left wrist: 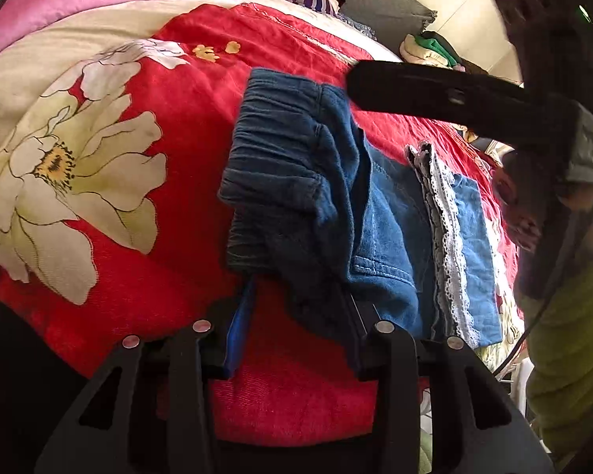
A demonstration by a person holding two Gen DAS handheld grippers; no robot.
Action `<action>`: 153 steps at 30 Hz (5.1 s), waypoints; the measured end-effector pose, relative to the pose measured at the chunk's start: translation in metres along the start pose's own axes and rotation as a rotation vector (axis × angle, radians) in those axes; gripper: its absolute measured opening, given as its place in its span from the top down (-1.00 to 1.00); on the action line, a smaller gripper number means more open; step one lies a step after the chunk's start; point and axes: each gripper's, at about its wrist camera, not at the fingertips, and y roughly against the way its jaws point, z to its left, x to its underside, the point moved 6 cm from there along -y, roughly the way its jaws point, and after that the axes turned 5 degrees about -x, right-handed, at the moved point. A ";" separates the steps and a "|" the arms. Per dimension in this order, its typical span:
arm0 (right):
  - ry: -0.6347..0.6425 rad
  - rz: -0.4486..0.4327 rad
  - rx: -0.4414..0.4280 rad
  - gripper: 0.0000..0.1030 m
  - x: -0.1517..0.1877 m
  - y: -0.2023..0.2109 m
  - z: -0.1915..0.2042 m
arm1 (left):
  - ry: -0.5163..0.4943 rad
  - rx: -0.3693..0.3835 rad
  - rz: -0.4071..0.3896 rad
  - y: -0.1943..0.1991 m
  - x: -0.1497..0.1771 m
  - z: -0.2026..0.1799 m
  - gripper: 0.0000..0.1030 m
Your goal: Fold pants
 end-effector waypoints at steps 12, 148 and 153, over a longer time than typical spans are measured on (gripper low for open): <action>0.019 0.161 -0.143 0.08 0.004 -0.065 0.003 | 0.009 0.020 0.012 -0.003 -0.003 0.004 0.26; 0.147 0.029 0.158 0.88 0.204 0.069 0.035 | -0.412 0.082 0.047 -0.050 -0.032 -0.159 0.49; 0.128 -0.032 0.144 0.76 0.197 0.102 0.044 | -0.417 0.081 0.017 -0.038 -0.032 -0.161 0.48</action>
